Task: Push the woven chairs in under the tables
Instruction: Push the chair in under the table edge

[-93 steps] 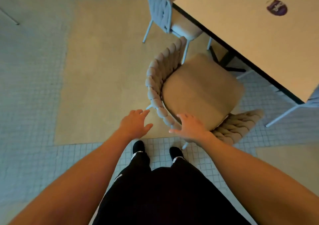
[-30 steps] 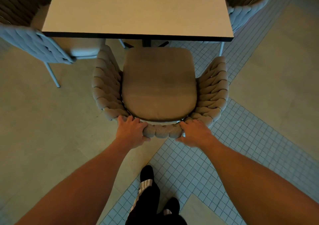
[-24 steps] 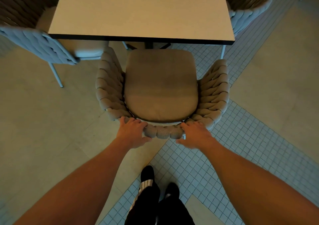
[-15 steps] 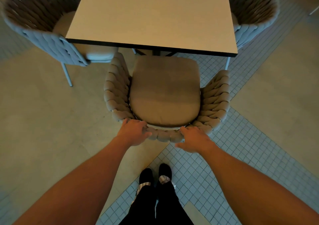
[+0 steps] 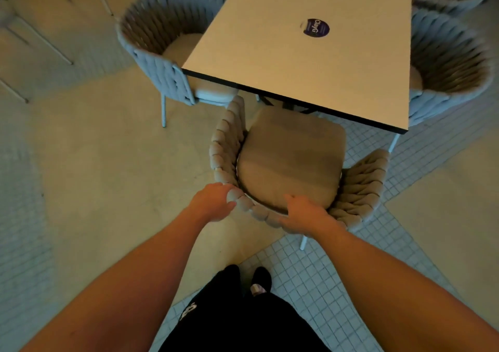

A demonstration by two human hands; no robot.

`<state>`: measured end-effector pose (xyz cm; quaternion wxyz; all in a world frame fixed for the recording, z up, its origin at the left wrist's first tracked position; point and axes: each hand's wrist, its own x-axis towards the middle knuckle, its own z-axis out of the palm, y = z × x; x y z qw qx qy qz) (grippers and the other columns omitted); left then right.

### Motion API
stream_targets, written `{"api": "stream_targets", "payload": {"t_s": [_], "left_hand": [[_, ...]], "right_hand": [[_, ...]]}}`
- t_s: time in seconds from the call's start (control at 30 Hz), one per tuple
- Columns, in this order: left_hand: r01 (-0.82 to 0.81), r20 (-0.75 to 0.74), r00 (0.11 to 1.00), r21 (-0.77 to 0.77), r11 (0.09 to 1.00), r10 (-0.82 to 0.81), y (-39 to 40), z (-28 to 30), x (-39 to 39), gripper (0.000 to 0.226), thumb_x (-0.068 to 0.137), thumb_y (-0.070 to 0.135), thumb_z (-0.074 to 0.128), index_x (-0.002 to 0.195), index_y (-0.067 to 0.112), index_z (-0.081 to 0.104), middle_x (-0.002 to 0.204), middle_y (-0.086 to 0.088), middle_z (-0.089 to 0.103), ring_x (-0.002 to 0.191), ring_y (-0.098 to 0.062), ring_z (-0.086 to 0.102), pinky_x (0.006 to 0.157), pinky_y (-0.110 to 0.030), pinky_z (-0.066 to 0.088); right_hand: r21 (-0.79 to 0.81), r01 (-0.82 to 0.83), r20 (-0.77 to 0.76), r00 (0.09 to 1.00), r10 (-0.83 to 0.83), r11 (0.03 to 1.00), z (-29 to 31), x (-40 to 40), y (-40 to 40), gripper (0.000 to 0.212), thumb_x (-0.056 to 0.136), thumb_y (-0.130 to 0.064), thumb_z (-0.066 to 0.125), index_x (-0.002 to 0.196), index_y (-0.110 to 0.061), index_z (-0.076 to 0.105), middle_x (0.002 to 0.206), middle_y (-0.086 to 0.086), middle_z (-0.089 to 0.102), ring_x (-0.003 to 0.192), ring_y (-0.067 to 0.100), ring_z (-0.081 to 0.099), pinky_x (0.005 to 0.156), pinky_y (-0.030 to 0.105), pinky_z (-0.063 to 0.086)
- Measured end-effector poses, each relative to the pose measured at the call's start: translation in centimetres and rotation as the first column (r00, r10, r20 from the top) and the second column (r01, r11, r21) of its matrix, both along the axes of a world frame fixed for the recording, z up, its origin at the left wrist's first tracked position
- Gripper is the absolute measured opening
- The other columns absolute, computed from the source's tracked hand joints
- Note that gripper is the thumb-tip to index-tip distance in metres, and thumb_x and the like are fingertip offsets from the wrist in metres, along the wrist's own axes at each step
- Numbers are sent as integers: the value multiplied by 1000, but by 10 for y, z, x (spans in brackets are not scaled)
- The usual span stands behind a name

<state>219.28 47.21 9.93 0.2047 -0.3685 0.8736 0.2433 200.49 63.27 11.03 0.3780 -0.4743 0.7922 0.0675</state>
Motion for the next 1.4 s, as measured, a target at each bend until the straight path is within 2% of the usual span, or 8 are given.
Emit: {"api": "stream_targets", "payload": {"t_s": [0.1, 0.2, 0.33, 0.4, 0.57, 0.83, 1.13, 1.4], "left_hand": [[-61, 15, 998, -19, 998, 61, -9, 14, 18, 50, 99, 44, 54, 146, 28, 45, 137, -5, 55, 127, -27, 50, 99, -44, 47], [-112, 3, 994, -42, 993, 112, -21, 27, 38, 49, 99, 46, 54, 144, 28, 46, 138, -4, 54, 128, -26, 50, 100, -44, 46], [-193, -35, 981, -82, 978, 190, -44, 42, 66, 48, 100, 46, 53, 144, 27, 47, 141, -3, 52, 131, -26, 48, 104, -45, 44], [-233, -42, 972, -92, 968, 230, -59, 48, 83, 46, 100, 45, 52, 142, 27, 49, 142, -2, 53, 132, -25, 48, 105, -43, 44], [-321, -57, 947, -123, 939, 316, -110, 50, 131, 41, 100, 45, 53, 136, 27, 55, 136, -2, 58, 128, -24, 51, 104, -41, 44], [-413, -74, 910, -125, 902, 407, -221, 45, 218, 39, 99, 46, 54, 134, 29, 57, 135, 0, 59, 128, -23, 52, 105, -44, 45], [-454, -66, 891, -111, 884, 449, -325, 54, 289, 42, 99, 46, 55, 137, 27, 55, 136, -1, 59, 127, -23, 52, 104, -43, 45], [-473, -60, 881, -132, 871, 469, -398, 54, 313, 52, 99, 46, 54, 147, 27, 45, 148, -3, 49, 135, -26, 44, 108, -45, 42]], "right_hand": [[-45, -79, -2, 997, 79, 996, 15, 10, -24, 40, 95, -47, 58, 116, -16, 45, 117, 10, 50, 101, 27, 50, 85, 45, 50], [-116, -194, -30, 981, 192, 974, 25, 23, -52, 35, 94, -50, 57, 105, -18, 47, 103, 3, 52, 97, 26, 51, 73, 39, 42], [-236, -256, -15, 966, 260, 937, 39, 48, -96, 31, 97, -54, 46, 91, -23, 46, 94, 1, 56, 92, 26, 55, 73, 41, 46], [-236, -320, -19, 946, 324, 918, 45, 60, -121, 28, 96, -44, 50, 105, -18, 53, 101, 4, 61, 97, 30, 60, 79, 43, 49], [-224, -388, -15, 919, 395, 894, 53, 95, -193, 55, 95, -42, 57, 142, -14, 47, 131, 9, 58, 120, 31, 55, 93, 47, 50], [-172, -478, -50, 878, 476, 862, 51, 150, -327, 56, 101, -41, 56, 147, -13, 42, 145, 11, 51, 127, 32, 51, 102, 48, 46], [-164, -467, -49, 884, 465, 869, 52, 214, -440, 58, 98, -44, 58, 146, -15, 42, 143, 10, 51, 130, 29, 49, 102, 45, 47], [-184, -474, -52, 879, 473, 861, 49, 237, -517, 77, 94, -57, 60, 154, -18, 32, 153, 10, 41, 141, 31, 35, 112, 46, 38]]}}
